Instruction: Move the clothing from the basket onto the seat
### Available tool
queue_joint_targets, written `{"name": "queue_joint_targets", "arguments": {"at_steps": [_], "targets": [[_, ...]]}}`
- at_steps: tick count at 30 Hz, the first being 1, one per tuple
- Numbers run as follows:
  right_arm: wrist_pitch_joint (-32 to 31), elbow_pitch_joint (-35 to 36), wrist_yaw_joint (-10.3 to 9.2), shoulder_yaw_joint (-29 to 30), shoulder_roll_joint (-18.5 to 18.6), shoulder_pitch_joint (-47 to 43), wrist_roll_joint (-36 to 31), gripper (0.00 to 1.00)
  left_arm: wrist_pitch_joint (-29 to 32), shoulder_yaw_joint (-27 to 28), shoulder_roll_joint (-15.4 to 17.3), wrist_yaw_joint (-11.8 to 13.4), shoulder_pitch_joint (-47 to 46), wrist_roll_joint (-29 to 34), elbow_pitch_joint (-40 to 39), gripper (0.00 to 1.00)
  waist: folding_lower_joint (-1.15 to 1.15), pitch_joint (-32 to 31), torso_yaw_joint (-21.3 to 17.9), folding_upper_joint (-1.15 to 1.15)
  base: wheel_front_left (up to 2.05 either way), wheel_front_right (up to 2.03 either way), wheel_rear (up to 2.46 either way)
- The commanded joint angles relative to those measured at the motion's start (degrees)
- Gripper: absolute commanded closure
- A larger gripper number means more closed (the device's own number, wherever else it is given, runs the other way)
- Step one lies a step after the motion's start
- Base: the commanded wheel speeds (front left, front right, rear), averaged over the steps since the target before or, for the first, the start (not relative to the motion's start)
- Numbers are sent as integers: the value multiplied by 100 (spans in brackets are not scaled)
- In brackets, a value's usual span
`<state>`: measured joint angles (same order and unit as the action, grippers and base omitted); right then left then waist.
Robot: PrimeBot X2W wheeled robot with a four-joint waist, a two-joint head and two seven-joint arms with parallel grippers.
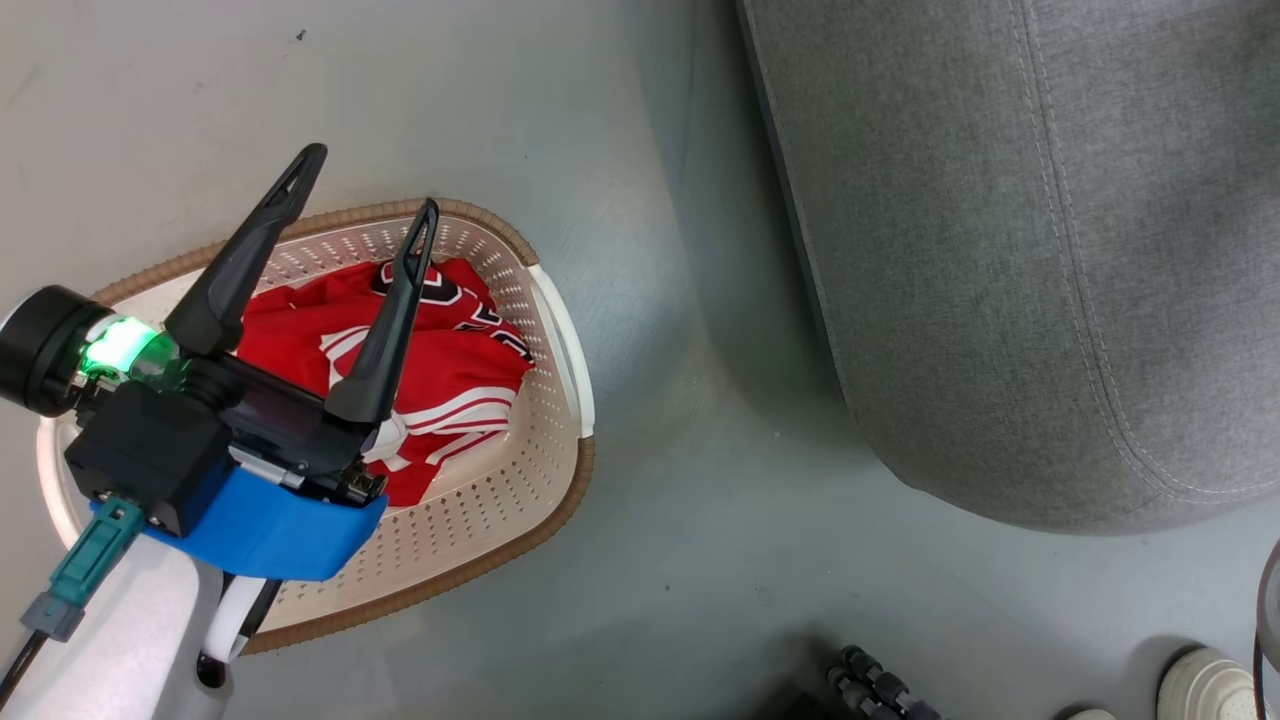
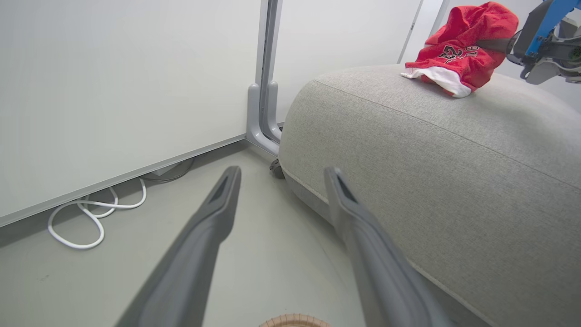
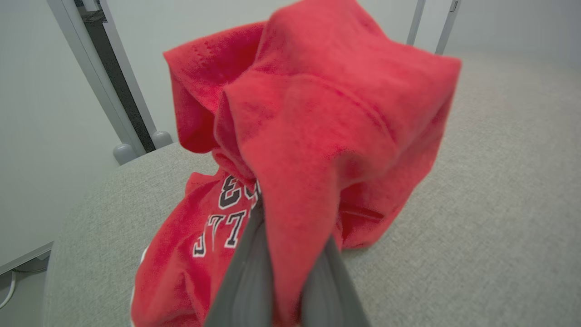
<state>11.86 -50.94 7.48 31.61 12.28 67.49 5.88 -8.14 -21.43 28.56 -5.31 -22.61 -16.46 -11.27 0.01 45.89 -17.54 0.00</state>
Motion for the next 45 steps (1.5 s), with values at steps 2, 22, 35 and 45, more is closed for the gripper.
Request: {"name": "queue_joint_targets", "arguments": {"at_steps": [2, 22, 35, 45], "targets": [[86, -139, 3, 84, 72, -20, -104, 100, 6, -26, 11, 29, -16, 18, -28, 0, -1, -9, 34, 0, 0, 0, 0], [336, -605, 2, -448, 157, -805, -1009, 0, -564, -464, -611, -62, 16, -295, 994, 0, -1, -1281, 429, 0, 0, 0, 0], [342, 468, 3, -778, -250, -2581, -1115, 0, -711, -194, -1463, -152, 622, -522, 1865, 0, -1, -2935, 845, 0, 0, 0, 0], [329, 1813, 3, -1455, -792, -4238, -718, 0, -713, 436, -1941, -208, 1437, -405, 2172, 0, -1, -3773, 1083, 0, 0, 0, 0]]}}
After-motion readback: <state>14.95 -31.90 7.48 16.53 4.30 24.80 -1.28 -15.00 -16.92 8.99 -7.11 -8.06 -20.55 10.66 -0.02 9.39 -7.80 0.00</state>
